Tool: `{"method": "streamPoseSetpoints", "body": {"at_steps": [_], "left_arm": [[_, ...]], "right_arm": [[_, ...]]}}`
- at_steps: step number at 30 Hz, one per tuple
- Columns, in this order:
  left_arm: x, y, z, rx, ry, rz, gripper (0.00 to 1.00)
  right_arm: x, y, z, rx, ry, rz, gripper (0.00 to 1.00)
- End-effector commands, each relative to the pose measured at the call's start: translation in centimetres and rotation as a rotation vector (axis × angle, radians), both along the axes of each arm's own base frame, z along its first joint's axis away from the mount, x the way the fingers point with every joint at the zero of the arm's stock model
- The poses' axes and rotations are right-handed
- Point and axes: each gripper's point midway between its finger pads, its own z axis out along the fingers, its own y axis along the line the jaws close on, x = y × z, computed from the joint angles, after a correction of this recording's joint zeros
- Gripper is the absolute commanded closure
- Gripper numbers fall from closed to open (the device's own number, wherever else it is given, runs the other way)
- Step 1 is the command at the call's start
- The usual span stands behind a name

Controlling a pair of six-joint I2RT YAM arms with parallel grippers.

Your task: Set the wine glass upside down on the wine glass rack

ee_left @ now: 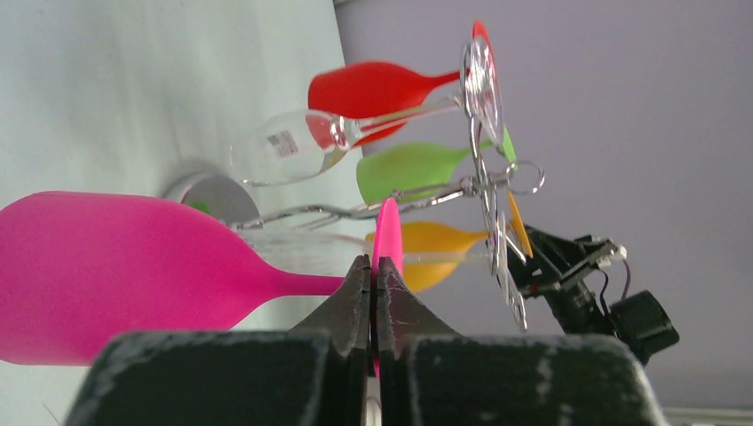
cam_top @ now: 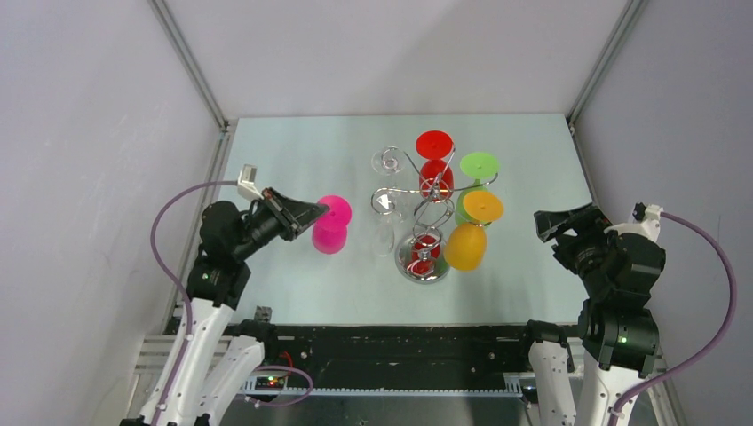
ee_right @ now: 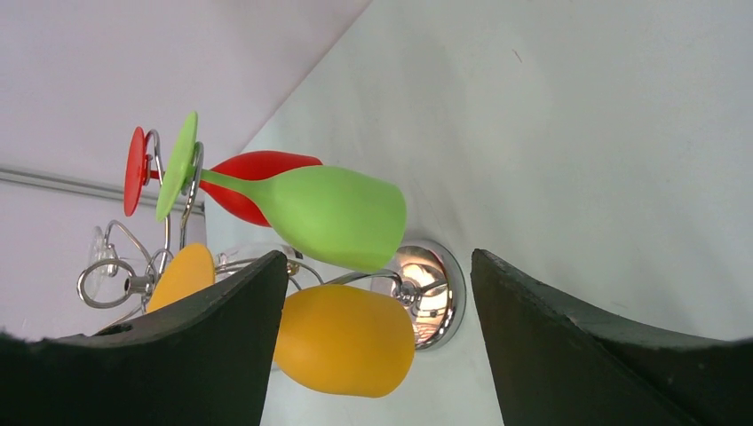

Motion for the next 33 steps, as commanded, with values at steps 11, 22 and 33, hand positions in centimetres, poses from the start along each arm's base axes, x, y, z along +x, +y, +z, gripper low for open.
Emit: {"method": "streamPoseSetpoints", "body": {"at_steps": [11, 22, 33], "left_arm": [[-4.2, -2.3, 4.1, 0.039, -0.139, -0.209, 1.0], [0.6, 1.0, 11.6, 0.155, -0.353, 0.014, 1.0], [1.4, -1.3, 25.6, 0.12, -0.638, -0.041, 1.0]], "right_arm": [[0.6, -1.0, 1.6, -0.034, -0.038, -0.042, 0.2], [2.5, 1.2, 9.1, -0.084, -0.181, 0.135, 0.18], [1.4, 7.6, 19.5, -0.076, -0.406, 0.526, 0.18]]}}
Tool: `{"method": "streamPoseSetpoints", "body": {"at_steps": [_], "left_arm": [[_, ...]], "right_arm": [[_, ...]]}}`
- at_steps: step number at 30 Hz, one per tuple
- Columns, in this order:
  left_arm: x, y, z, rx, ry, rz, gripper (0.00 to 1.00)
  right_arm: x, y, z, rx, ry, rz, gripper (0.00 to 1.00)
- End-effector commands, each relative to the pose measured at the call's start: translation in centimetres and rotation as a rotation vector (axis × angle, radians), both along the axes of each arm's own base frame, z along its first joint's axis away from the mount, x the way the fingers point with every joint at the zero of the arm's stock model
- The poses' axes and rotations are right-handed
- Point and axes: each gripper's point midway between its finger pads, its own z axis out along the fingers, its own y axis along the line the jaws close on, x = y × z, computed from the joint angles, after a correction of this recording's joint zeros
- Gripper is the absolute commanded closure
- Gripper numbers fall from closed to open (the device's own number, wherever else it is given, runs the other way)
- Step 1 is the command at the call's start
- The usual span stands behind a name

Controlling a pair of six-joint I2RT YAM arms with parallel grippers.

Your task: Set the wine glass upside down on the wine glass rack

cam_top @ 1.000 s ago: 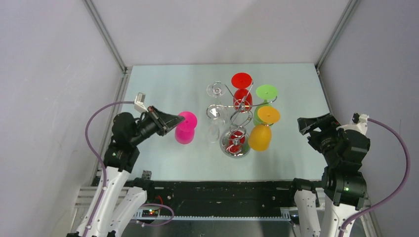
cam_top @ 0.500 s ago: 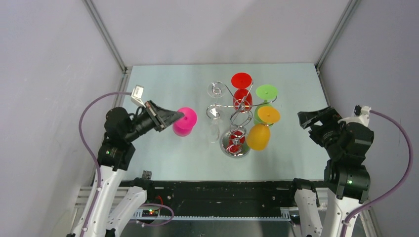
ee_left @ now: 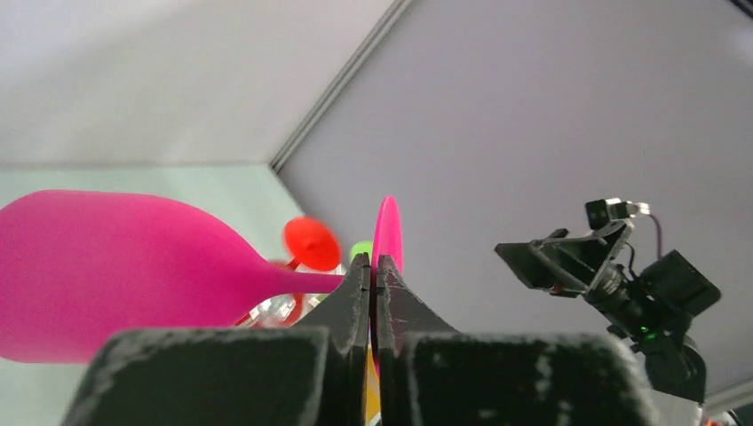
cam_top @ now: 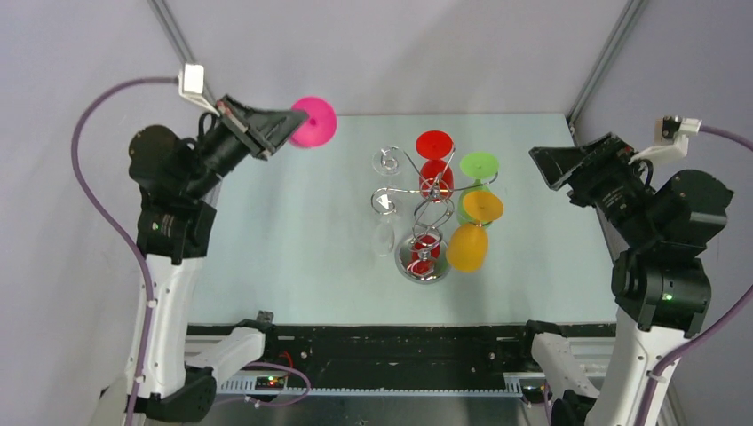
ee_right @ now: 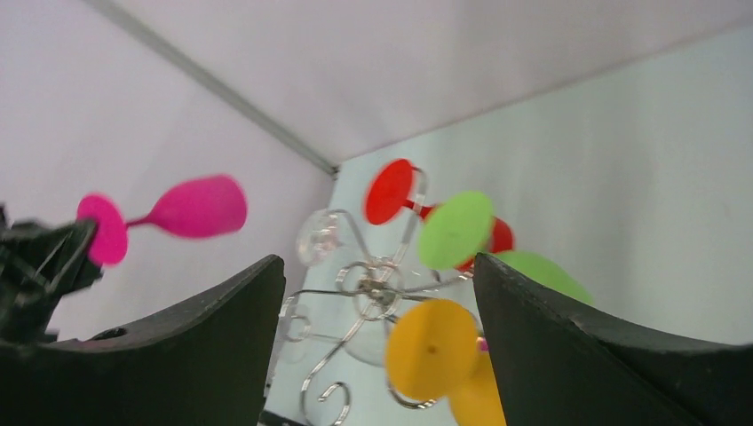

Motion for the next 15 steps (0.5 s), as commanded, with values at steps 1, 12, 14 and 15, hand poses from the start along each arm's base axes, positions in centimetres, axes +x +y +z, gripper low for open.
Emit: {"method": "streamPoseSetpoints", "body": {"at_steps": [1, 12, 14, 15], "left_arm": [[-0.9, -2.6, 5.6, -0.003, -0.155, -0.097, 1.0], [-1.1, -11.7, 10.4, -0.059, -0.202, -0.319, 1.0], [-1.5, -13.2, 10.1, -0.056, -0.2, -0.349, 1.0], [-2.1, -14.0, 10.2, -0.059, -0.203, -0.368, 1.0]], "right_arm": [[-1.7, 3.7, 5.8, -0.017, -0.167, 0.225, 0.18], [-4.6, 9.7, 11.5, 0.07, -0.33, 0.551, 0.17], [-4.6, 10.4, 11.6, 0.081, -0.328, 0.579, 0.18], [-4.2, 10.6, 11.5, 0.081, -0.325, 0.576, 0.18]]}}
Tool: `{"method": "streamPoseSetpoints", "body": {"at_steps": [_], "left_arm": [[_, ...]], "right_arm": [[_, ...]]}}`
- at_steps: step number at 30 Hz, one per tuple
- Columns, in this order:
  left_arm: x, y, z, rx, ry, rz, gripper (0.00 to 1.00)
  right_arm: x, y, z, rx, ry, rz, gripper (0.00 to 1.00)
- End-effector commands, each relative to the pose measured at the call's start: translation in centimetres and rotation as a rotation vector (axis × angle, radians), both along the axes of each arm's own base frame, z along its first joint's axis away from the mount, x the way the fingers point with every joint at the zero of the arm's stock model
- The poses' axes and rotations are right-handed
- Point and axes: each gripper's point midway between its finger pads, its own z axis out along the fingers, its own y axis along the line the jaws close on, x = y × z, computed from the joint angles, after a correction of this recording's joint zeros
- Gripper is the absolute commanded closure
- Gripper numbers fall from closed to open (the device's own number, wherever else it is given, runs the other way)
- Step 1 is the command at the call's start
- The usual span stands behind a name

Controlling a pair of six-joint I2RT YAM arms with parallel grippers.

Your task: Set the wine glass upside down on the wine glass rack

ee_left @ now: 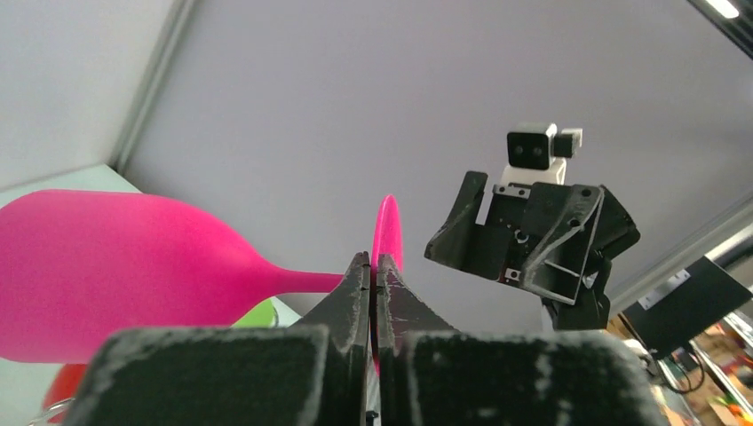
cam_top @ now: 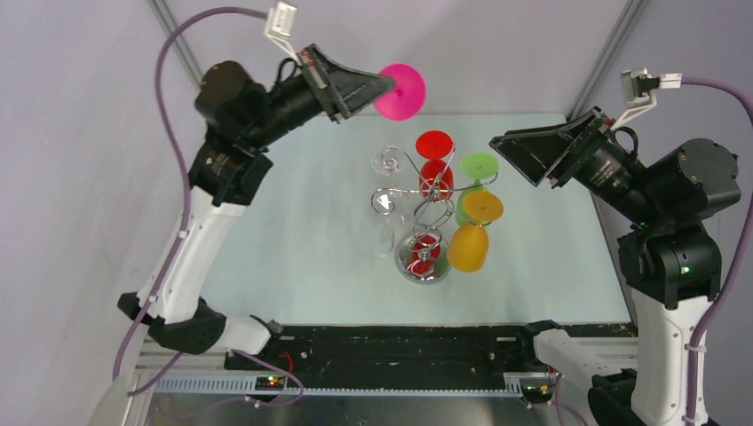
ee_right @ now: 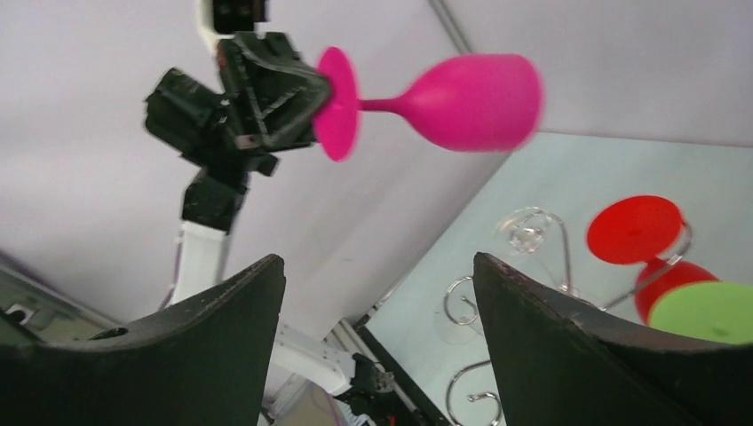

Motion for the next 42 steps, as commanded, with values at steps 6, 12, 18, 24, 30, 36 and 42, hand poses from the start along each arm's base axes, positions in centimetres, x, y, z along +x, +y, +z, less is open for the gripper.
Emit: {"method": "streamPoseSetpoints", "body": {"at_steps": [6, 12, 18, 24, 30, 36, 42], "left_arm": [[-1.7, -5.1, 1.0, -0.014, -0.045, -0.079, 1.0], [-3.4, -6.3, 2.1, -0.03, -0.071, -0.133, 1.0], [-4.2, -6.6, 1.8, -0.024, -0.075, -0.152, 1.0], [-4.3, -7.6, 1.0, -0.009, -0.061, -0.173, 1.0], [-4.8, -8.4, 1.0, -0.007, -0.064, -0.198, 1.0], [-5.0, -9.1, 0.7, 0.0, -0.06, -0.221, 1.0], [-5.1, -9.4, 0.5, 0.003, -0.059, -0.23, 1.0]], "right_arm": [[0.0, 2.2, 2.3, 0.03, -0.093, 0.063, 0.24], [1.0, 2.1, 2.7, 0.036, -0.099, 0.02, 0.29], [1.5, 1.8, 2.6, 0.04, -0.096, -0.009, 0.33], [1.1, 1.9, 3.0, 0.057, -0.112, 0.009, 0.44], [1.2, 2.1, 2.8, 0.055, -0.103, 0.015, 0.48], [1.2, 2.4, 2.8, 0.059, -0.103, 0.034, 0.51], [1.4, 2.4, 2.4, 0.058, -0.095, 0.034, 0.65]]}}
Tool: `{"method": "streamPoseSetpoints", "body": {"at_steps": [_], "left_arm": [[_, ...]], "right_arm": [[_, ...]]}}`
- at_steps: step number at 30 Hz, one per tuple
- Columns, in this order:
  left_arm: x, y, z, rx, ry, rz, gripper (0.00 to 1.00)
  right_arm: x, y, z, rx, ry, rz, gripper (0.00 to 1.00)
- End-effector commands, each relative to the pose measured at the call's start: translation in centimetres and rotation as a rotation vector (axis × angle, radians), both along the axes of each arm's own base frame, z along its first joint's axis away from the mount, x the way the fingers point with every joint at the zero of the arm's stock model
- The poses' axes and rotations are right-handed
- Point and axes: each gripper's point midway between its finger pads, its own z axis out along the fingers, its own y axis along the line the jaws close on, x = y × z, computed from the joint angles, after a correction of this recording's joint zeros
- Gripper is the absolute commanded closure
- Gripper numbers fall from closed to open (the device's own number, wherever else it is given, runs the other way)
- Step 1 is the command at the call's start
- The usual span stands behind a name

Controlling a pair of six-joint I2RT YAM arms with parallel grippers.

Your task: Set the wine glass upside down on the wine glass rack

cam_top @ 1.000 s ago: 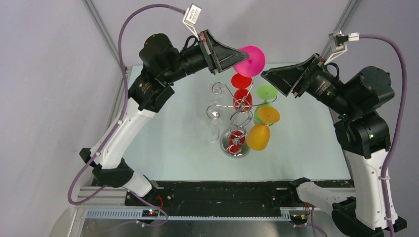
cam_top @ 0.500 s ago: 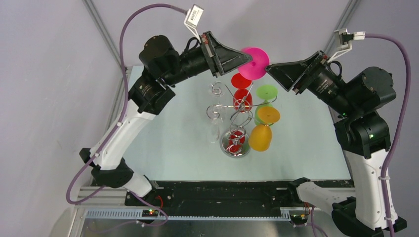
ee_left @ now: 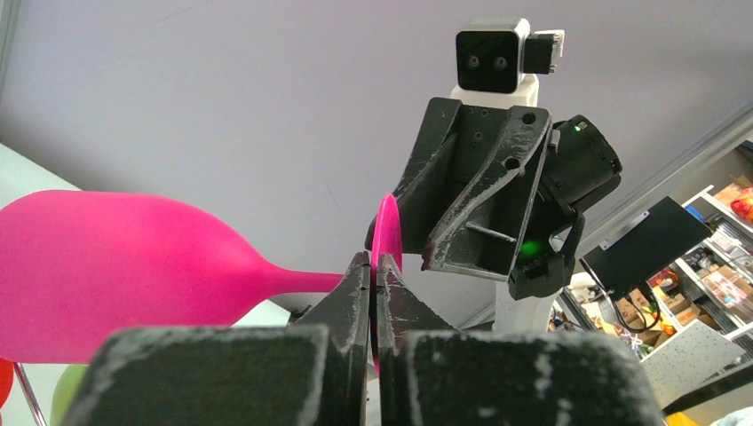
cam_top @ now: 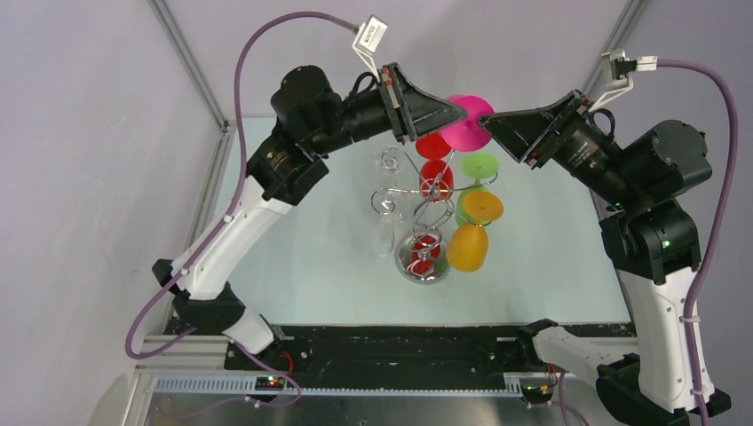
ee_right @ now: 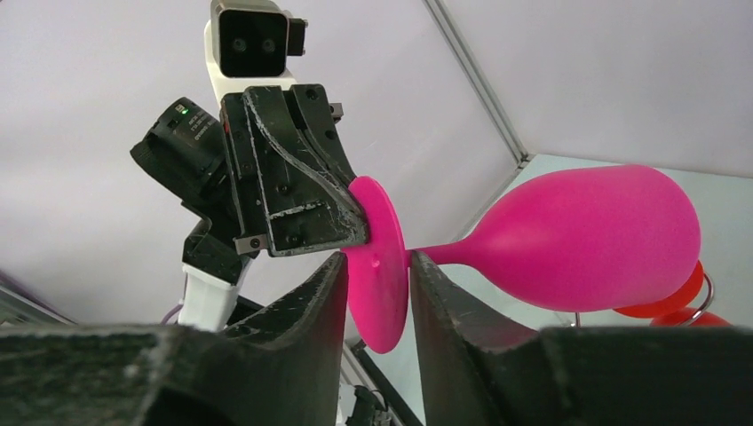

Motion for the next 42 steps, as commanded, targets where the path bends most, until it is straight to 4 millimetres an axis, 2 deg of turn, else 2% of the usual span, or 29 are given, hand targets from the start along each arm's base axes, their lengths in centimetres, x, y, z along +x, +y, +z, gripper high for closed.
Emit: {"method": "streamPoseSetpoints", "body": {"at_steps": [1, 10, 12, 13, 19, 22, 23, 24, 25, 28, 32, 33, 34, 35, 36, 39, 40, 41, 42], "left_arm": [[-1.4, 0.8, 2.7, -0.053, -0.086, -0.019, 1.0], [-1.6, 0.5, 2.9, -0.058, -0.091, -0.032, 0.97], [-1.7, 0.5, 3.0, -0.061, -0.095, -0.034, 0.89], [-1.7, 0.5, 3.0, -0.061, -0.096, -0.033, 0.81], [-1.9, 0.7, 3.2, -0.066, -0.112, -0.036, 0.44], [-1.8, 1.1, 3.4, -0.069, -0.133, -0.013, 0.28], [-1.9, 1.4, 3.5, -0.07, -0.139, -0.006, 0.26], [-1.6, 1.6, 3.4, -0.067, -0.144, 0.011, 0.22], [-1.6, 2.0, 3.3, -0.063, -0.144, 0.018, 0.2], [-0.2, 3.5, 2.4, -0.047, -0.13, 0.073, 0.17], [1.8, 6.6, 0.2, -0.005, -0.111, 0.175, 0.16], [2.0, 7.4, -1.1, 0.015, -0.096, 0.196, 0.16], [2.3, 9.1, -1.0, 0.012, -0.106, 0.242, 0.16], [3.2, 9.4, -3.1, 0.046, -0.076, 0.262, 0.16], [3.9, 10.8, -4.6, 0.068, -0.061, 0.305, 0.16], [5.0, 13.5, -7.9, 0.114, -0.027, 0.373, 0.16], [5.6, 14.9, -9.6, 0.134, -0.006, 0.415, 0.16], [6.4, 16.2, -10.4, 0.144, 0.004, 0.454, 0.15], [6.3, 17.0, -11.9, 0.16, 0.021, 0.471, 0.15]], "right_arm": [[-0.5, 0.1, 1.0, 0.021, -0.043, 0.015, 0.69], [-0.7, 0.0, 1.2, 0.027, -0.048, 0.014, 0.9], [-0.8, -0.1, 1.2, 0.029, -0.053, 0.008, 0.98], [-0.7, -0.2, 1.2, 0.031, -0.054, 0.0, 1.0], [-1.1, -1.5, 1.9, 0.051, -0.095, -0.068, 1.0], [-1.2, -3.6, 2.4, 0.075, -0.119, -0.188, 1.0], [-1.7, -4.4, 2.5, 0.085, -0.129, -0.222, 1.0], [-1.1, -5.6, 2.3, 0.09, -0.116, -0.301, 1.0], [-1.7, -6.6, 2.4, 0.095, -0.125, -0.344, 1.0], [-1.5, -10.9, 0.9, 0.116, -0.042, -0.567, 1.0], [-2.6, -15.2, -3.1, 0.113, 0.11, -0.773, 1.0], [-3.3, -15.9, -4.6, 0.102, 0.16, -0.796, 1.0], [-3.4, -16.6, -5.7, 0.095, 0.193, -0.834, 1.0], [-4.2, -17.1, -7.1, 0.088, 0.231, -0.849, 1.0], [-4.3, -17.5, -8.2, 0.077, 0.258, -0.874, 1.0], [-6.1, -18.4, -11.0, 0.078, 0.311, -0.89, 1.0], [-6.0, -18.3, -12.3, 0.063, 0.334, -0.886, 1.0], [-6.8, -18.3, -12.8, 0.082, 0.338, -0.874, 1.0], [-7.0, -18.2, -13.8, 0.08, 0.352, -0.864, 1.0]]}}
